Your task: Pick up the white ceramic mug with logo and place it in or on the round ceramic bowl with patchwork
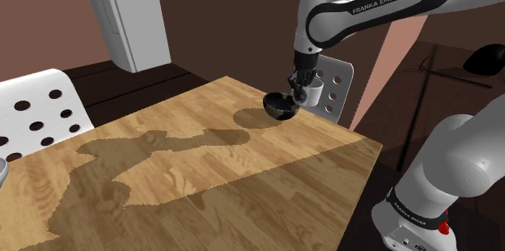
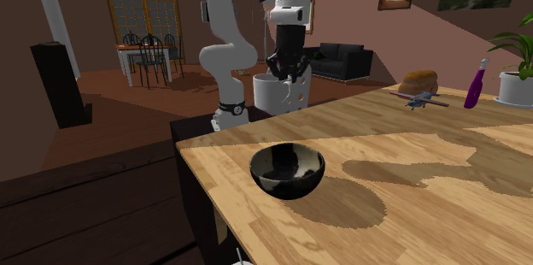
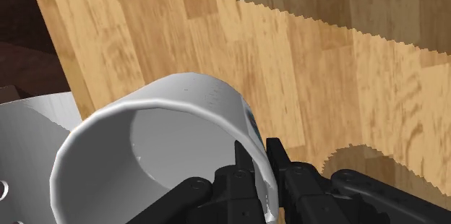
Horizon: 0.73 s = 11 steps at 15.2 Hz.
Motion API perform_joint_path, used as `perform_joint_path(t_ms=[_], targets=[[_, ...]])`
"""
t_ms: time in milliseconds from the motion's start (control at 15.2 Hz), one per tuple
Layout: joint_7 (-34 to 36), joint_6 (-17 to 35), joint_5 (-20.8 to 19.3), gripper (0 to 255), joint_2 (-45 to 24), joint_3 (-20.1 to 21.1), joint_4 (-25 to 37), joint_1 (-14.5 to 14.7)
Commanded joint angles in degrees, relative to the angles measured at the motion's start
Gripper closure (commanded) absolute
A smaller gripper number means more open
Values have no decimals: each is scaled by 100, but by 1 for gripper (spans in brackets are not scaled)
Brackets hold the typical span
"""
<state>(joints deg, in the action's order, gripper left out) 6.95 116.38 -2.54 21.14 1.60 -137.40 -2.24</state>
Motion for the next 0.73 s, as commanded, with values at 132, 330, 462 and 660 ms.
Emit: perform_joint_path(t_ms=[132,330,462,660], targets=[[-146,31,-50,255,-897,-98,872,-81],[-254,-49,-62,255,-1546,-160,1606,-130],[-326,-137,-61,255,-1978,-196,2129,-160],[-444,-344,-44,255,-2708,-247,3072,-211]])
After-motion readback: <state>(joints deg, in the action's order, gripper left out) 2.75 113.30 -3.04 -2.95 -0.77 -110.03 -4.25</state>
